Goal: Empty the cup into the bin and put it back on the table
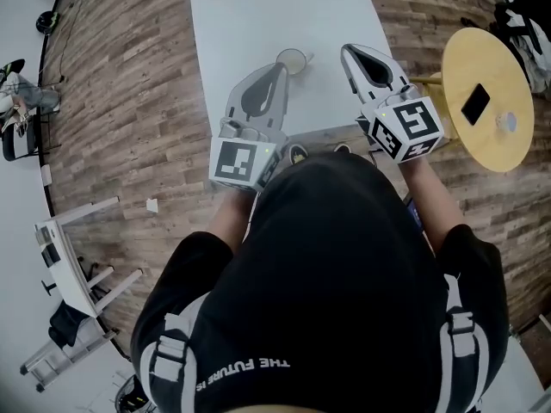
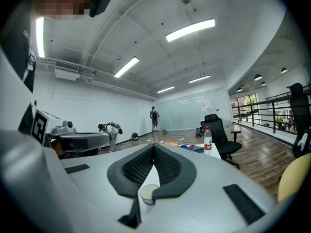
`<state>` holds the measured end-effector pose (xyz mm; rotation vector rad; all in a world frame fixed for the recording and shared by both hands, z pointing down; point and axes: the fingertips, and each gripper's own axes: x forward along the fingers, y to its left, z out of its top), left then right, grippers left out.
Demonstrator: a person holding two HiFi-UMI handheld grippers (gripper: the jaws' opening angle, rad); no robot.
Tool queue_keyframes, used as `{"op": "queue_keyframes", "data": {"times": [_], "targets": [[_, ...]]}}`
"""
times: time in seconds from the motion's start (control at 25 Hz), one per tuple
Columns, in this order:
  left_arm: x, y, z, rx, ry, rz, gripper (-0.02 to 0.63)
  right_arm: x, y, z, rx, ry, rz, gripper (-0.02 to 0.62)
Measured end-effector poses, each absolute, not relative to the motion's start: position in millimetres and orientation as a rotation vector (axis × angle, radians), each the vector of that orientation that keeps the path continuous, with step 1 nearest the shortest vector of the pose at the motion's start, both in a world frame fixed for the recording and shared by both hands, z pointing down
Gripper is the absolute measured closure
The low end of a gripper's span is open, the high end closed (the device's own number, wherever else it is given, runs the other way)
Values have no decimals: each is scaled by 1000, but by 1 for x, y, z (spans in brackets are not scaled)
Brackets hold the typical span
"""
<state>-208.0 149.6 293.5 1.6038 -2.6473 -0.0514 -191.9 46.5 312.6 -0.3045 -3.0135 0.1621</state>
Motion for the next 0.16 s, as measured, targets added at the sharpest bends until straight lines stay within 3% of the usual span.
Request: {"op": "queue_keyframes", "data": {"times": [0.16], "targets": [[-207,151,292,1612,-2640,-52,584,-191,51,312,-303,-3008,161,578]]}}
